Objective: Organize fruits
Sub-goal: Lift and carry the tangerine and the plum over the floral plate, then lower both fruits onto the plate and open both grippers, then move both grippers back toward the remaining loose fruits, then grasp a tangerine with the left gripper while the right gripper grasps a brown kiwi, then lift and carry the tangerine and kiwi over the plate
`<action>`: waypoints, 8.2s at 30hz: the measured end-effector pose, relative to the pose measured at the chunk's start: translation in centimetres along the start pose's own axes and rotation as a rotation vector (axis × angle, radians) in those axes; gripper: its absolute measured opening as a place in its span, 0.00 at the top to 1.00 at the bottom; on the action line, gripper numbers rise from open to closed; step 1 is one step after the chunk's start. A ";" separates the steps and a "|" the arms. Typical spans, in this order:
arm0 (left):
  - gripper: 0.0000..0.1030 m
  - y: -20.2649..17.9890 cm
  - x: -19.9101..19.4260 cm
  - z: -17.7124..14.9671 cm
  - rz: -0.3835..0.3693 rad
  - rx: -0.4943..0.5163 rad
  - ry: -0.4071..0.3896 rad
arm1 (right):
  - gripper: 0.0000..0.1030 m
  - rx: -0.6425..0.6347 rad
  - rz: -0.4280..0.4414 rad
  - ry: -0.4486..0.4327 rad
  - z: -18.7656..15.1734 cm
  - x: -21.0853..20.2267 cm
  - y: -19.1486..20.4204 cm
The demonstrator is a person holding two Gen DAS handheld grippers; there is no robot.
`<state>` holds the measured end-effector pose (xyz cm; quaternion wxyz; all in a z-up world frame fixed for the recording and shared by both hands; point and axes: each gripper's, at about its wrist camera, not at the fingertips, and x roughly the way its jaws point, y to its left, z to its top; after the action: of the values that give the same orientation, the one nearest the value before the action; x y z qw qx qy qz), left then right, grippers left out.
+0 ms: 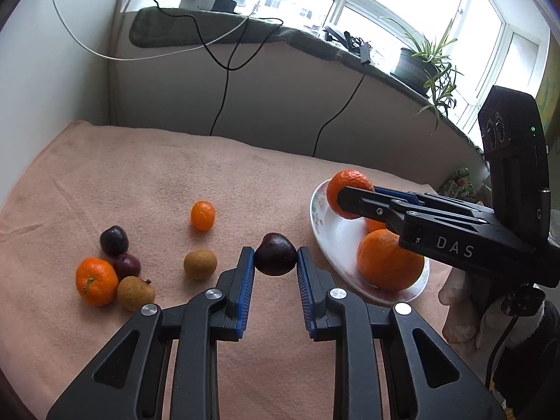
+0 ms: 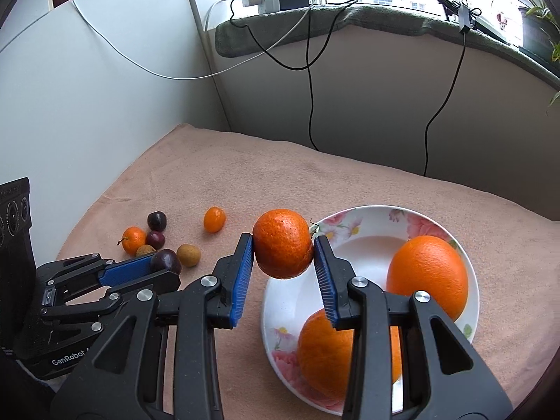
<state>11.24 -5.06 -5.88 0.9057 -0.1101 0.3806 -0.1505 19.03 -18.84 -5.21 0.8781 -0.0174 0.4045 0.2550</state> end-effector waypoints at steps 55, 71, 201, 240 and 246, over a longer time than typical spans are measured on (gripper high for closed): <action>0.36 -5.7 5.3 1.9 -0.061 0.084 0.051 | 0.27 0.041 -0.060 -0.019 2.4 1.0 -4.4; 0.31 -5.2 2.9 1.4 -0.010 0.076 0.027 | 0.17 0.057 -0.058 -0.045 2.3 -1.0 -3.1; 0.66 4.5 -1.8 -0.1 0.016 -0.086 -0.026 | 0.71 0.053 0.032 -0.021 1.5 0.0 1.2; 0.66 -3.0 4.3 1.6 -0.103 0.021 0.051 | 0.71 0.127 -0.051 -0.008 2.1 0.5 -6.5; 0.66 -3.5 5.2 1.5 -0.105 0.027 0.070 | 0.71 0.120 -0.053 0.002 2.1 0.8 -6.5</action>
<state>15.16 -10.06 -7.16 0.8840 -0.1124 0.4039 -0.2067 23.95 -23.63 -5.54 0.8836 0.0241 0.4193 0.2069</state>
